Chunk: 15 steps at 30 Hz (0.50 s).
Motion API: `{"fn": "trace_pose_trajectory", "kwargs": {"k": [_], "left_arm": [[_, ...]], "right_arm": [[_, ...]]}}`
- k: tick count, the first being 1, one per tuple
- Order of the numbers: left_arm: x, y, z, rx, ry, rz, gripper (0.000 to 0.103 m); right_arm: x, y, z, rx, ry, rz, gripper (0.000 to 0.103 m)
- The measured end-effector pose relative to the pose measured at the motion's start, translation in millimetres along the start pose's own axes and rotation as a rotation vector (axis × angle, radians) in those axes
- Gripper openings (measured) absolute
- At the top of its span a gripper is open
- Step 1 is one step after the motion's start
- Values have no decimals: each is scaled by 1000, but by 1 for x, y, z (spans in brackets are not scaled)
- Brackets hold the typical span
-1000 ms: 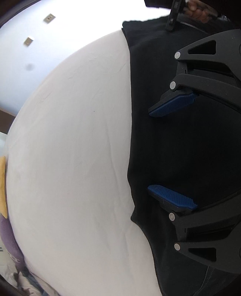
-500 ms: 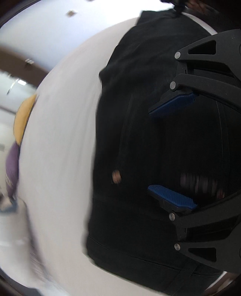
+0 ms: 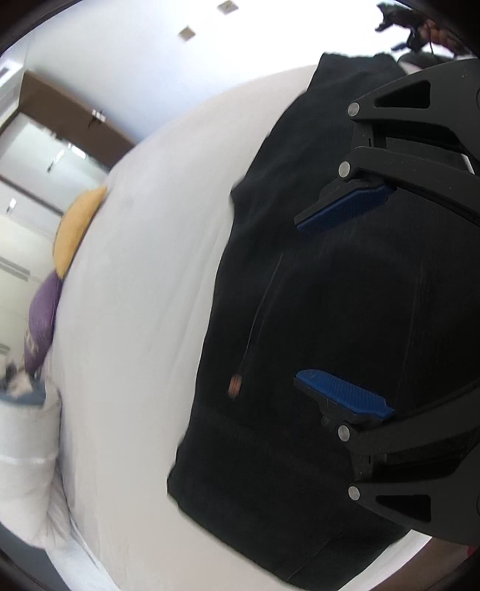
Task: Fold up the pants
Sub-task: 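Grasp the jeans leg edge with the right tool and lift it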
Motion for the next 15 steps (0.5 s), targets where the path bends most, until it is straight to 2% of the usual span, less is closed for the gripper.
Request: {"fn": "trace_pose_trajectory", "kwargs": {"k": [3, 7, 15], "left_arm": [[6, -2, -46, 65, -43, 19, 80], [19, -17, -95, 129, -87, 59, 80], [32, -49, -146, 222, -63, 93, 80]], "right_arm": [[19, -8, -19, -5, -69, 30, 68], [17, -14, -34, -25, -125, 34, 68], [10, -23, -27, -94, -147, 19, 68]]}}
Point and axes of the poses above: each gripper's, at about its wrist camera, not at the fingertips, and y roughly against the way its jaws point, z to its left, x to its underside, the point moved 8 cm from there along -y, roughly the way its jaws point, and after that the axes turned 9 degrees about -y, right-handed, at the moved point
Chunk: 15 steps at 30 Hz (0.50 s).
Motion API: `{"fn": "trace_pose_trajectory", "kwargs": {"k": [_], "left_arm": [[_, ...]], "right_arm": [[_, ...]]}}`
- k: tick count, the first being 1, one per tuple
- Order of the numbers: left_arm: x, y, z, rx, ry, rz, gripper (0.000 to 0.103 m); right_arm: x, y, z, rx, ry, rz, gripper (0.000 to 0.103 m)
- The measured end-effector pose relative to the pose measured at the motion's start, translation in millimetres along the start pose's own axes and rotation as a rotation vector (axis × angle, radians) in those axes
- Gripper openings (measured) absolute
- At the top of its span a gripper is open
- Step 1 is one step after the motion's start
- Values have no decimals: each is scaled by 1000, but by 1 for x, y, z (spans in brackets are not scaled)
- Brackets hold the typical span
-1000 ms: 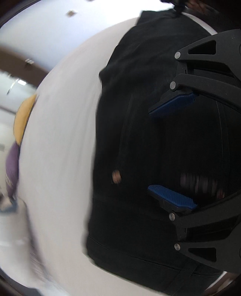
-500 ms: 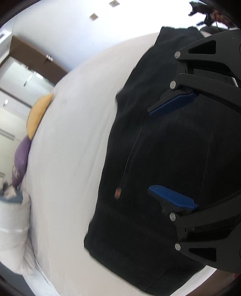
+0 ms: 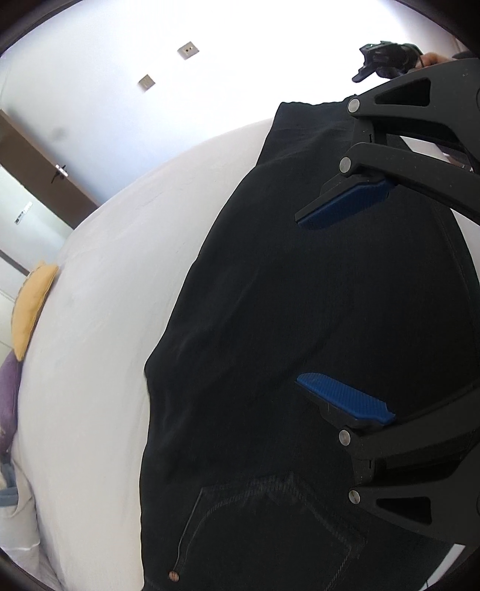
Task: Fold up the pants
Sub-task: 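Grasp the jeans leg edge with the right tool and lift it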
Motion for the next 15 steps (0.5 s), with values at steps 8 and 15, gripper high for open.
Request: {"fn": "trace_pose_trajectory", "kwargs": {"k": [8, 15], "left_arm": [[4, -38, -1, 41, 68, 26, 80], [6, -43, 0, 25, 47, 52, 79]], "right_arm": [[-7, -20, 9, -13, -5, -35, 61], [-11, -36, 13, 3, -9, -24, 28]]}}
Point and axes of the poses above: each gripper's, at about its wrist camera, not at the fingertips, and y roughly against the way its jaws point, z to its left, x to its underside, the point moved 8 cm from there along -y, roughly the way its jaws point, and after that the axes turned 9 degrees about -y, right-handed, at the moved point
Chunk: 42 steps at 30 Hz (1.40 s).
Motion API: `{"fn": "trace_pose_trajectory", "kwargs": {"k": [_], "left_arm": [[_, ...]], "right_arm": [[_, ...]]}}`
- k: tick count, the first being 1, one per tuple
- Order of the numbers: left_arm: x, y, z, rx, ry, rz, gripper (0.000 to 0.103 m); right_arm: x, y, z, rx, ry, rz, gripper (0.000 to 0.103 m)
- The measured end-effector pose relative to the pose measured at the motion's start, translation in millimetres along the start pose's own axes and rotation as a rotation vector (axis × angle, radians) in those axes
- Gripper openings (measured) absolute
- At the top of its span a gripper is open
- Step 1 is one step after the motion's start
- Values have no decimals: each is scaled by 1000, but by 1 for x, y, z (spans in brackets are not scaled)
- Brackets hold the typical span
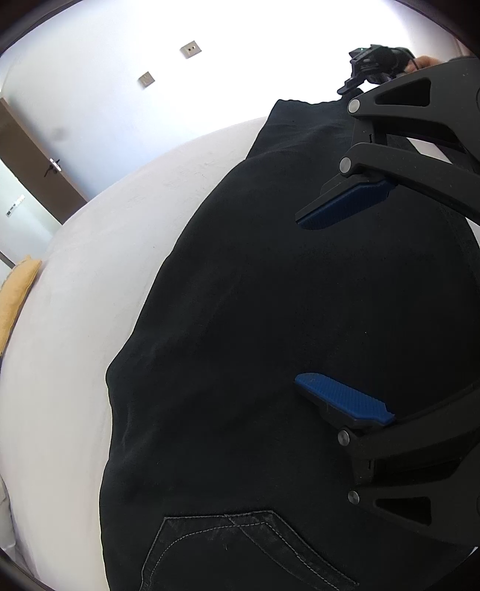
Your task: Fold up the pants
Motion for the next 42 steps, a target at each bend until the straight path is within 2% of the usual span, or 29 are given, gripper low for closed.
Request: {"fn": "trace_pose_trajectory", "kwargs": {"k": [3, 7, 12, 17, 21, 24, 26, 28, 31, 37, 42], "left_arm": [[1, 3, 2, -16, -15, 10, 79], [-1, 3, 6, -6, -12, 12, 79], [-3, 5, 12, 26, 7, 3, 79], [-1, 8, 19, 68, 31, -13, 79], [0, 11, 26, 113, 53, -29, 79], [1, 14, 28, 135, 59, -43, 79], [2, 17, 30, 142, 76, -47, 80], [3, 22, 31, 151, 101, -39, 81], [7, 26, 24, 197, 124, -14, 93], [10, 18, -9, 292, 132, 48, 94], [10, 4, -31, 269, 72, 110, 94]], "right_arm": [[-3, -5, 5, 10, 5, 1, 15], [-4, -6, 18, 40, 66, -13, 13], [6, -9, 49, 124, 215, -49, 12], [45, -30, 110, 174, 466, -35, 12], [113, -77, 149, 216, 714, 63, 12], [171, -126, 138, 291, 848, 200, 12], [199, -156, 113, 378, 934, 260, 12], [213, -172, 93, 427, 953, 307, 12], [224, -171, 92, 415, 1033, 288, 12], [234, -163, 100, 414, 1197, 215, 12], [246, -156, 99, 425, 1312, 172, 12]]}}
Point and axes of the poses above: each gripper's, at about its wrist camera, not at the fingertips, and y roughly against the way its jaws point, z to its left, x to its underside, the point moved 8 cm from there along -y, roughly the way its jaws point, and after that the axes turned 9 degrees about -y, right-handed, at the moved point
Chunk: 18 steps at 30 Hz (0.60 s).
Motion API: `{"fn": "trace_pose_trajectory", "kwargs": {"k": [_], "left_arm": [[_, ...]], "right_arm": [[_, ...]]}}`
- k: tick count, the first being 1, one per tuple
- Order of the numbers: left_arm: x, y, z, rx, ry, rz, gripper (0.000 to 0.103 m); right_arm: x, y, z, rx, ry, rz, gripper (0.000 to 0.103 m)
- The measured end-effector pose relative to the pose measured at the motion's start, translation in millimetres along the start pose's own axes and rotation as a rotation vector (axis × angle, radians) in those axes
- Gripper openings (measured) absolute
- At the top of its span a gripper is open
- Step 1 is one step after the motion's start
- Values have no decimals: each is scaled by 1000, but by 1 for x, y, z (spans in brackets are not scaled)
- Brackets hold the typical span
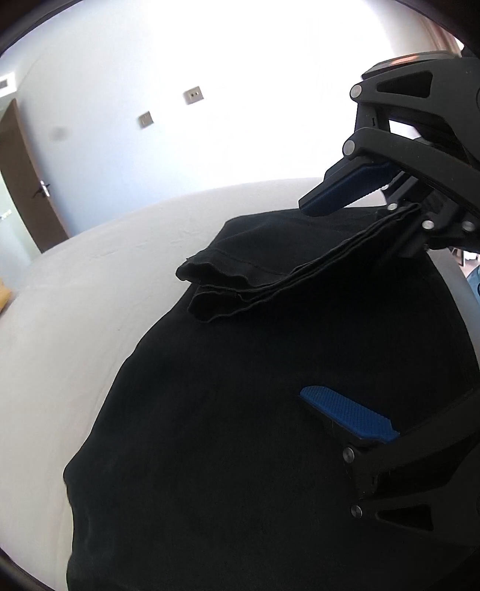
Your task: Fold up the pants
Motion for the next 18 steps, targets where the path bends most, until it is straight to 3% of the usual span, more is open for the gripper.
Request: {"fn": "trace_pose_trajectory", "kwargs": {"k": [7, 9, 10, 11, 18], "left_arm": [[-8, -14, -2, -67, -13, 45, 91], [-9, -16, -5, -72, -34, 57, 80], [-7, -17, -6, -75, -42, 72, 60], [-5, -19, -5, -74, -48, 87, 32], [-4, -10, -3, -85, -83, 90, 16]], "right_arm": [[0, 2, 4, 20, 58, -25, 12], [-1, 3, 5, 19, 67, -33, 12], [-2, 4, 6, 16, 69, -36, 12], [-3, 6, 7, 14, 74, -40, 12], [-8, 10, 13, -11, 84, -29, 12]]}}
Point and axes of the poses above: each gripper's, at about its wrist camera, not at the fingertips, and y roughly against the way its jaws point, z to its left, x to its underside, the point moved 8 cm from there along -y, roughly the way its jaws point, and after that the axes turned 9 degrees about -y, right-handed, at the moved point
